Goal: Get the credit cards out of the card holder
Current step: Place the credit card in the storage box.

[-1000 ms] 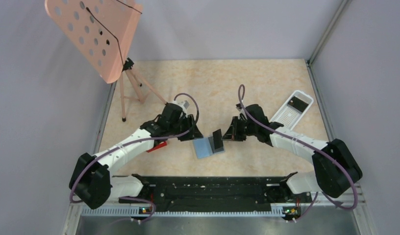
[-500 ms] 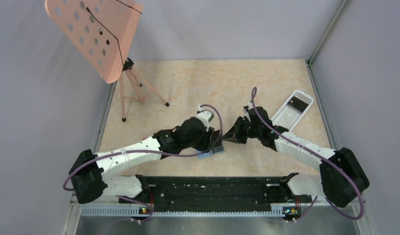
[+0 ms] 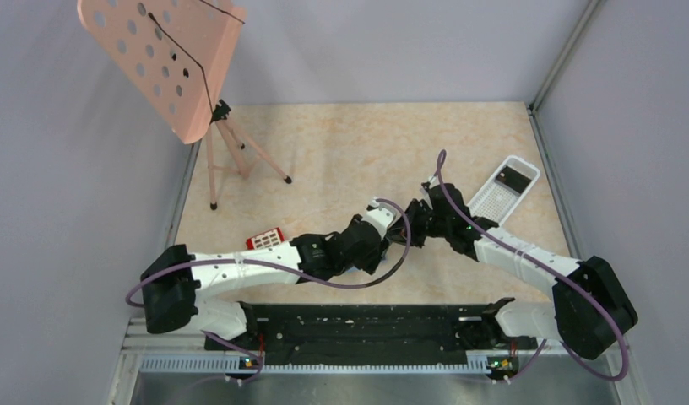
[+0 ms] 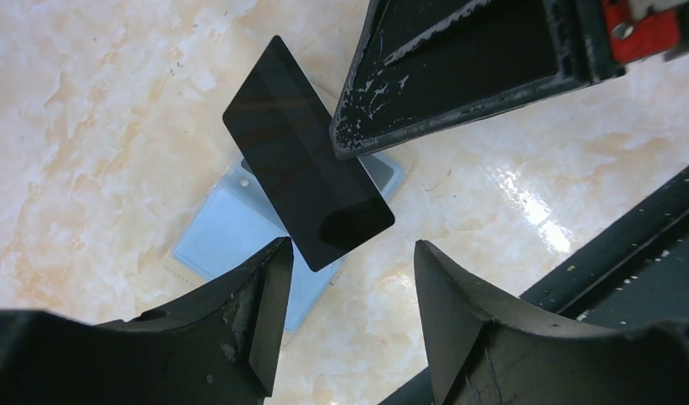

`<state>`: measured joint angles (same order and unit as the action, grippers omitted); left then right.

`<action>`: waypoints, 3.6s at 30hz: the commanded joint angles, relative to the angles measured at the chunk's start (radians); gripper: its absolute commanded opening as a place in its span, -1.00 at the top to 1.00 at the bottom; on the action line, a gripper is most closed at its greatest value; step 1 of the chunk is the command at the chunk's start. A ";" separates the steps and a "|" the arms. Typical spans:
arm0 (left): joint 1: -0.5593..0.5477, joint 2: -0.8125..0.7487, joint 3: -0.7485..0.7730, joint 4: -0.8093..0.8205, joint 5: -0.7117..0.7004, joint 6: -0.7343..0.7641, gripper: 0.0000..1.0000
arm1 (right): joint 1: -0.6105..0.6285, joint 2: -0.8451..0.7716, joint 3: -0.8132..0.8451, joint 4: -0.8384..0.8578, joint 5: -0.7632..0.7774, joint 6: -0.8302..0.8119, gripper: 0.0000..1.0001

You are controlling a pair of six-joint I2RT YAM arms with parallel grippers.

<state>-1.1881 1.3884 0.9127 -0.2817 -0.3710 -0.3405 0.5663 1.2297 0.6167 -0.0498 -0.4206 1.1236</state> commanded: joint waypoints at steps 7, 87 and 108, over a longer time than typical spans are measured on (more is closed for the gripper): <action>-0.028 0.085 0.047 0.049 -0.182 0.006 -0.17 | -0.009 -0.038 0.028 0.024 -0.020 0.030 1.00; 0.219 -0.206 -0.083 0.148 0.643 -0.195 0.36 | -0.248 -0.464 -0.271 0.374 -0.533 -0.450 1.00; 0.219 -0.213 0.210 -0.381 0.067 0.061 -0.91 | -0.717 -0.180 0.104 -0.193 0.029 -0.672 1.00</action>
<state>-0.9695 1.1828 1.0500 -0.5255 -0.1345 -0.3191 -0.0349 0.9447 0.6331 -0.1917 -0.4706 0.5034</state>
